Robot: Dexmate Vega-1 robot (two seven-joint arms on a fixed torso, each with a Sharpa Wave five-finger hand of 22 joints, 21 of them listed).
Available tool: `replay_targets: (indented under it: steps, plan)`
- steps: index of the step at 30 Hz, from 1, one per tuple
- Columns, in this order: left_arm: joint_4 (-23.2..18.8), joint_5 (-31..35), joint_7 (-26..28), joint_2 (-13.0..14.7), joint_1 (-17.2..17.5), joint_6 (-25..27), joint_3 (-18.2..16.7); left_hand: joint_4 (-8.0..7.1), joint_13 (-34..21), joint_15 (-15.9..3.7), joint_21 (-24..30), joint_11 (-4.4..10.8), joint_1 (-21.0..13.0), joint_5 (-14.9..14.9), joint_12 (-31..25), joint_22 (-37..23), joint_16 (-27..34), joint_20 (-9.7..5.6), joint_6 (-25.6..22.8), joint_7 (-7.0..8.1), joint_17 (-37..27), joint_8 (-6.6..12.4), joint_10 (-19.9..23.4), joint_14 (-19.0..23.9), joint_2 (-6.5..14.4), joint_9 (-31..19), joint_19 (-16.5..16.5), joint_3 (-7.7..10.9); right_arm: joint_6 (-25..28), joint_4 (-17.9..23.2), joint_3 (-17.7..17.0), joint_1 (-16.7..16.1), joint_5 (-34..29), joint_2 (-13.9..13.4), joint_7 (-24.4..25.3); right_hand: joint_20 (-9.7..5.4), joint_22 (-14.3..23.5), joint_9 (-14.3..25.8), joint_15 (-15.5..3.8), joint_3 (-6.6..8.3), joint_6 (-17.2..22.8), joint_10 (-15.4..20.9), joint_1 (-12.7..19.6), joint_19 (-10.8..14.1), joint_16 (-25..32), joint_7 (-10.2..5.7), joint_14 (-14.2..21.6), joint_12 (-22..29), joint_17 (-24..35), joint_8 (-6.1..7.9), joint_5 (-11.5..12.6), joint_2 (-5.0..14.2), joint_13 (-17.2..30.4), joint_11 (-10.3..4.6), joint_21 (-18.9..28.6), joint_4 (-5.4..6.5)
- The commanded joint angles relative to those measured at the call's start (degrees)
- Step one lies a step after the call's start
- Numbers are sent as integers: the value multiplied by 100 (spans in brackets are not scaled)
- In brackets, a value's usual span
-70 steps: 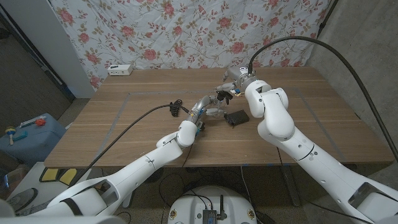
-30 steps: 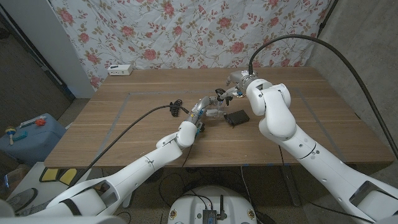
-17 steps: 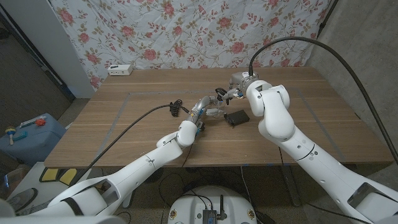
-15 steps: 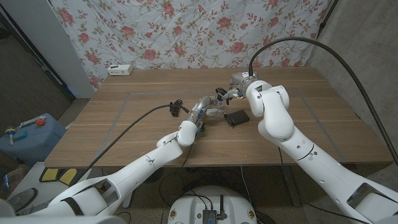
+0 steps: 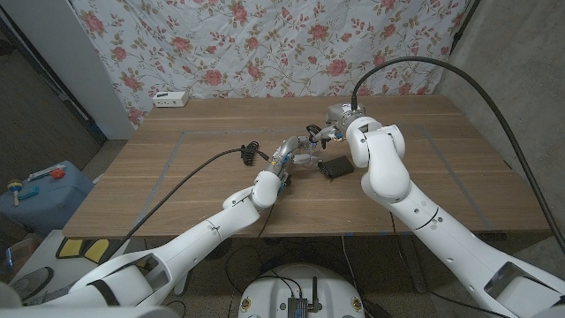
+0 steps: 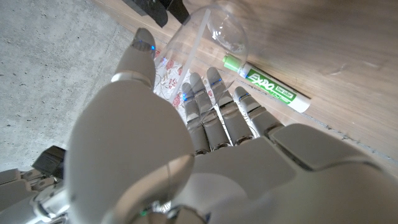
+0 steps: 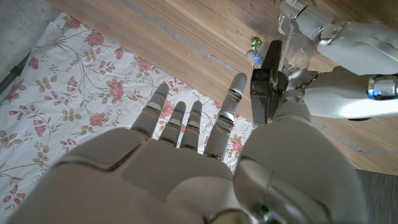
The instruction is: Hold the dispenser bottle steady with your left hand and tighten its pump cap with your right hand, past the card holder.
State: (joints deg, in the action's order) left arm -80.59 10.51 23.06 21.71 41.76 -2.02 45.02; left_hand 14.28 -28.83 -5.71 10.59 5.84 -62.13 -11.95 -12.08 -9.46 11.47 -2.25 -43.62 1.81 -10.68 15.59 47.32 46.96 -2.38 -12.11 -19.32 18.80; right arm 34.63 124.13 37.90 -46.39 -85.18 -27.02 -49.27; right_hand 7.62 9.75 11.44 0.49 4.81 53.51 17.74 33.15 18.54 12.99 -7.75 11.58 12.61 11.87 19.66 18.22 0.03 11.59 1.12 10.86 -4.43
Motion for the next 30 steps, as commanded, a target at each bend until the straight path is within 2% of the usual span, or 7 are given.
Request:
replay_targets:
  steps: [1, 2, 5, 15, 16, 23, 30]
  plan:
    - [61, -14, -21, -22, -38, -36, 11, -556, -4, -296, 17, 26, 472, -43, -40, -14, 23, -339, -944, 146, -10, 39, 76, 10, 886, -34, 3, 583, 105, -121, 43, -29, -50, 131, 216, -15, 6, 2, -52, -6, 341, 192, -30, 101, 72, 49, 142, 76, 31, 119, 25, 22, 14, -33, 45, -4]
    - [71, -16, -25, -25, -44, -43, 12, -557, -5, -291, 17, 26, 473, -43, -38, -14, 24, -337, -943, 150, -11, 38, 70, 10, 889, -34, 3, 584, 105, -127, 46, -33, -49, 129, 249, -21, 6, -1, -75, -4, 471, 239, -33, 104, 75, 11, 168, 80, 30, 161, 24, 32, 12, -58, 40, -5]
    - [89, -19, -34, -27, -60, -56, 14, -564, -6, -286, 18, 28, 488, -42, -41, -14, 24, -339, -951, 167, -8, 41, 81, 18, 886, -34, 0, 584, 130, -149, 61, -47, -78, 140, 337, -60, 7, -15, -129, -3, 732, 378, -38, 192, 103, 32, 294, 96, 26, 235, 18, 42, 9, -107, 58, -12]
    - [157, -37, -51, -42, -97, -115, 15, -600, 23, -304, 19, 54, 569, -38, -31, -14, 15, -345, -1012, 222, 6, 63, 106, 36, 865, -33, -5, 573, 204, -189, 78, -75, -146, 184, 483, -121, 7, -50, -253, 0, 1333, 721, -73, 340, 142, 24, 518, 139, 22, 392, -3, 90, 1, -174, 68, -7]
    - [161, -37, -56, -42, -102, -118, 17, -601, 28, -301, 20, 54, 575, -39, -26, -14, 13, -346, -1027, 218, 9, 68, 105, 39, 863, -33, -8, 575, 212, -192, 79, -80, -156, 188, 505, -133, 8, -54, -261, -3, 1378, 751, -81, 359, 148, 25, 549, 140, 22, 400, -6, 92, 0, -229, 70, -5]
    - [157, -40, -66, -33, -105, -113, 13, -603, 46, -311, 23, 64, 595, -39, -19, -14, 5, -349, -1033, 229, 16, 68, 116, 40, 858, -31, -16, 582, 267, -233, 81, -91, -180, 240, 601, -173, 9, -81, -340, -43, 1865, 1107, -210, 468, 188, 59, 759, 194, 24, 508, -34, 120, -6, -310, 70, 56]
    - [141, -52, -73, -25, -90, -104, 7, -614, 56, -303, 22, 70, 630, -36, -13, -14, 1, -353, -1047, 238, 21, 72, 118, 47, 848, -30, -18, 581, 325, -296, 103, -91, -181, 300, 712, -202, 11, -97, -365, -91, 2098, 1279, -350, 526, 220, 109, 894, 209, 31, 545, -55, 138, -10, -309, 71, 129]
